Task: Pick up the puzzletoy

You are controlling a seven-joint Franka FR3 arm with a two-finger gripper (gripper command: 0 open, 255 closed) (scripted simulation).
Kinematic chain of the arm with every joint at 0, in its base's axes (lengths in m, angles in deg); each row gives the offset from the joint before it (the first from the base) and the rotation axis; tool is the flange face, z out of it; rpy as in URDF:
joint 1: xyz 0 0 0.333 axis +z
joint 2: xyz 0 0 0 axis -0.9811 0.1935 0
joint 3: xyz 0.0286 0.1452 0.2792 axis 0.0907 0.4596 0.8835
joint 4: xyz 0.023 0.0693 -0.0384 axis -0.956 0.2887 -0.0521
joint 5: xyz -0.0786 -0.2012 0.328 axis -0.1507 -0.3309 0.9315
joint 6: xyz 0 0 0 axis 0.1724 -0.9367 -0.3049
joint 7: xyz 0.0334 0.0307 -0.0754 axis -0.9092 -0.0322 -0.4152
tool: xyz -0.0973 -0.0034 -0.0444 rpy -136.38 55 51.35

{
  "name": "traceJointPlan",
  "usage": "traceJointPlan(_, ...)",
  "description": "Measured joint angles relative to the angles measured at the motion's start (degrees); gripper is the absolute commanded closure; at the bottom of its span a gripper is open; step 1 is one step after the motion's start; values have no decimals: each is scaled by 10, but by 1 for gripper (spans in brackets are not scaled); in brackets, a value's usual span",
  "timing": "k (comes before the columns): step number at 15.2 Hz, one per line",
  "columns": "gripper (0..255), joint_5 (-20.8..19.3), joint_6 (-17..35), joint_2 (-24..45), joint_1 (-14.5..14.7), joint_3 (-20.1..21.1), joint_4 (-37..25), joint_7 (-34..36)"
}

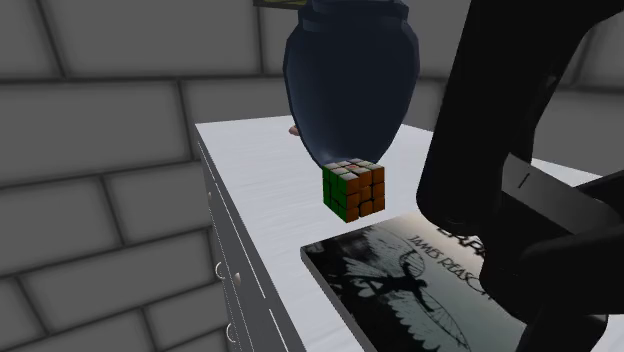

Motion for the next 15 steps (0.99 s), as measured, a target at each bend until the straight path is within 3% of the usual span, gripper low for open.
traceJointPlan(2,0,2,3,3,1,6,0,7)
traceJointPlan(8,0,24,29,79,14,74,-45,89)
traceJointPlan(15,0,25,45,200,20,157,-141,197)
